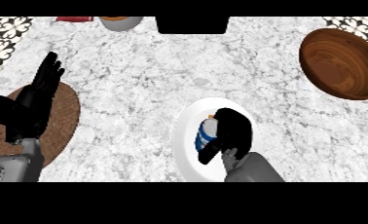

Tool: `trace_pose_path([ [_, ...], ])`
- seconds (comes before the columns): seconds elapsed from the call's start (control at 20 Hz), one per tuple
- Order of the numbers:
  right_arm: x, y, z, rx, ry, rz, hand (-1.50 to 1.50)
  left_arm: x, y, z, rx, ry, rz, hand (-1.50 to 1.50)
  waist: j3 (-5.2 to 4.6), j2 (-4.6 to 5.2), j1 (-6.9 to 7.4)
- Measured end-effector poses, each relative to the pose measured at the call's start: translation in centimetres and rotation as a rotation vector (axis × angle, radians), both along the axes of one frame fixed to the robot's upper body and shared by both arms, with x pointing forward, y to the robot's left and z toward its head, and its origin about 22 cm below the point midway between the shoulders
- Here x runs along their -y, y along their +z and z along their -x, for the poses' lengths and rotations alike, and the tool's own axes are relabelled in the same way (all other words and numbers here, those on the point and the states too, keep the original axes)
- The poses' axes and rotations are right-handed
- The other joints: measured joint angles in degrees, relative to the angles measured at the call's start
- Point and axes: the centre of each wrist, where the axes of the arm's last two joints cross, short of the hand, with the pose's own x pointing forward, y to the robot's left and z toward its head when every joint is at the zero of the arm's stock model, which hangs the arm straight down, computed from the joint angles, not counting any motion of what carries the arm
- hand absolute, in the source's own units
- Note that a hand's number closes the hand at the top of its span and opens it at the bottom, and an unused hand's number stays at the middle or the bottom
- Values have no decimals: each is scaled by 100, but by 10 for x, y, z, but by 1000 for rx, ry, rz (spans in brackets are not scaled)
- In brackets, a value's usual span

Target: Pick the can from the plate and place it in the bowl

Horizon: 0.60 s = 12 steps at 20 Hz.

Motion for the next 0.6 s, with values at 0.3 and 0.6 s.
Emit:
trace_pose_path([
  [0.3, 65, 26, -79, 80, -192, 61, 150, 6, 3, -4, 16, -21, -2, 0, 40, 137, 183],
  [0.6, 111, 72, -148, 168, -339, 175, 150, 15, 8, -12, 18, -54, 1, 0, 49, 202, 349],
])
